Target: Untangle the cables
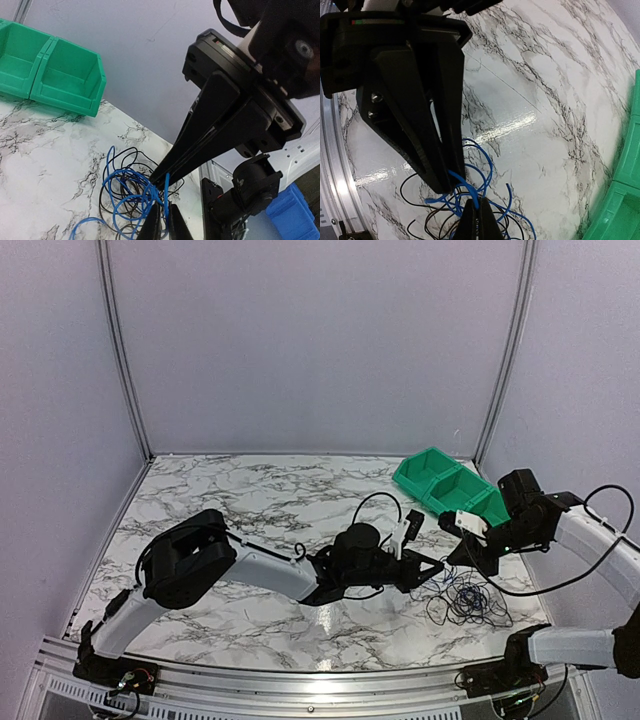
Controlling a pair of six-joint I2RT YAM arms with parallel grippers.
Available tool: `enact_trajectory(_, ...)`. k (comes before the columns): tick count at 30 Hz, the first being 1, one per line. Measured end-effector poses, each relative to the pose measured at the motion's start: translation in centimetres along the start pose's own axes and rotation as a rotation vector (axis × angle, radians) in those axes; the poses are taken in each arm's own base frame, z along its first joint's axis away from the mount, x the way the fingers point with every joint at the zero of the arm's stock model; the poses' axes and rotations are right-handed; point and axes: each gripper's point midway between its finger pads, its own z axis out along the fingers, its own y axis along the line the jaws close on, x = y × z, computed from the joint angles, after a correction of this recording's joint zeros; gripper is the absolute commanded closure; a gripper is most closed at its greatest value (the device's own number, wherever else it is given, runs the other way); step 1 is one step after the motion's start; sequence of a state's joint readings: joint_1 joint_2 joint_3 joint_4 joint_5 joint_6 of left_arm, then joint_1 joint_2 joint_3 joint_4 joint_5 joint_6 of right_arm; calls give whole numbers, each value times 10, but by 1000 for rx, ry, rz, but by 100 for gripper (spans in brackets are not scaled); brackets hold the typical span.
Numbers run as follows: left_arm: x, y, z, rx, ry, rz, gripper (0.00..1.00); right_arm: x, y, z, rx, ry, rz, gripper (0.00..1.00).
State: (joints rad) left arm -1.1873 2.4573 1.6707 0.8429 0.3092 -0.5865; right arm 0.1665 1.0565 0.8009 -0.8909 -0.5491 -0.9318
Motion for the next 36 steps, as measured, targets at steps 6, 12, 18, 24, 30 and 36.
enact_trajectory(6, 4, 1, 1, -5, 1, -15, 100, 0, 2, 0, -6, 0, -3, 67)
enact_trajectory(12, 4, 3, 0, -10, -5, -12, 100, 0, 4, -1, -17, 4, -14, 67)
enact_trajectory(18, 7, 4, -1, -12, -1, -5, 100, -5, -1, -2, -22, 1, -26, 85)
enact_trajectory(24, 7, 4, -1, -11, -1, 2, 100, -5, -1, 2, -47, 4, -21, 73)
enact_trajectory(30, 10, 5, -2, -14, 3, 1, 100, -5, -3, 3, -49, 4, -33, 88)
enact_trajectory(36, 10, 6, -2, -15, 3, 4, 100, -6, -4, 4, -55, 0, -40, 76)
